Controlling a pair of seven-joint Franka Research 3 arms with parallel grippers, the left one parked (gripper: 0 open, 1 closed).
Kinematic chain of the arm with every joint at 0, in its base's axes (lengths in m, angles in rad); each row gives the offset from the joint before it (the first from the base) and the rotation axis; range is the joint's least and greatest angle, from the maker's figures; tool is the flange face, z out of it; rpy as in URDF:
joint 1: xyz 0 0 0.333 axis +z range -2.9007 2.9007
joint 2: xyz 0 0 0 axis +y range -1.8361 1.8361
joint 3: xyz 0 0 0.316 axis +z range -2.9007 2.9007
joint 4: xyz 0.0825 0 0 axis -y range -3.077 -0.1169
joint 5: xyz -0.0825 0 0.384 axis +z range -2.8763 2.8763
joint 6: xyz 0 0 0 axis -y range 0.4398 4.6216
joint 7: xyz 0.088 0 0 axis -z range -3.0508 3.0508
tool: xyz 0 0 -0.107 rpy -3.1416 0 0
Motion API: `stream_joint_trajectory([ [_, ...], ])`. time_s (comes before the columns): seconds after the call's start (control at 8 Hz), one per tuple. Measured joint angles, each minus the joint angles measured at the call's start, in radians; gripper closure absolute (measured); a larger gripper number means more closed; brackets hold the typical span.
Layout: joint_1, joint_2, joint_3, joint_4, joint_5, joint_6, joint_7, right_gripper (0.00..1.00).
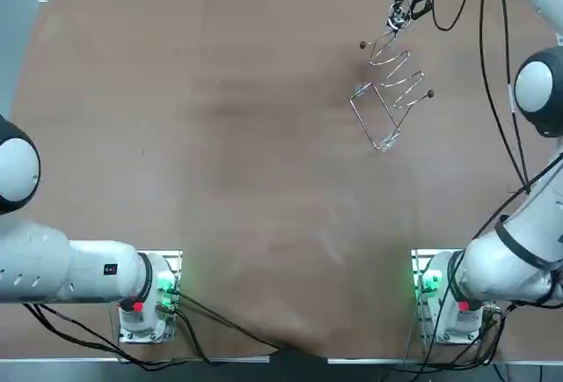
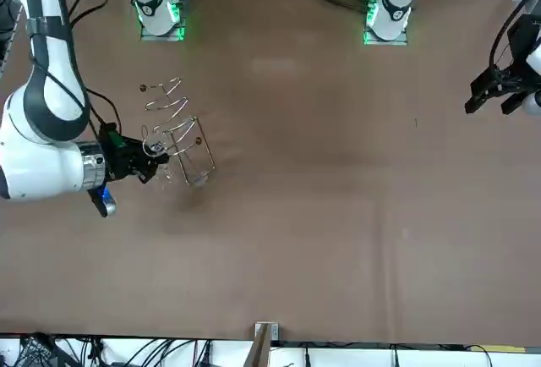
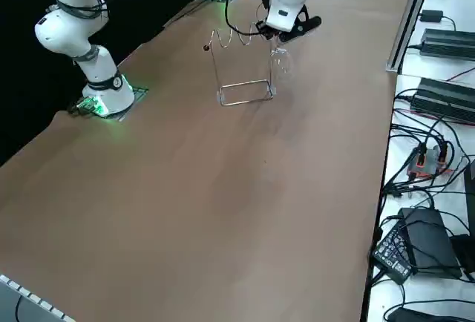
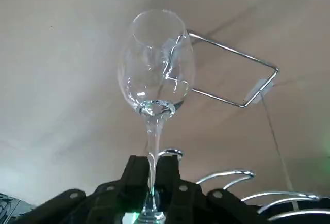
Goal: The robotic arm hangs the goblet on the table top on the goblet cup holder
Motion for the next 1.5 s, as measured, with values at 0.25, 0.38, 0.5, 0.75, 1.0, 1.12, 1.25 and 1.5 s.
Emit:
stream_joint_trajectory([
  [0.25,0.006,0.001,0.000,0.000,0.000,0.002,0.009,0.89],
  [0.38,0.006,0.002,0.000,0.000,0.000,0.000,0.013,0.89],
  [0.5,0.007,0.002,0.000,0.000,0.000,-0.004,0.018,0.89],
  [0.75,0.013,0.002,0.006,0.000,0.010,-0.018,0.039,0.89],
  [1.0,0.023,0.003,0.009,0.000,0.036,-0.019,0.050,0.89],
  [1.12,0.028,0.005,0.009,0.000,0.038,-0.019,0.051,0.89],
  [1.25,0.031,0.009,0.009,-0.001,0.038,-0.019,0.052,0.89],
  [1.5,0.037,0.018,0.009,-0.005,0.042,-0.019,0.053,0.89],
])
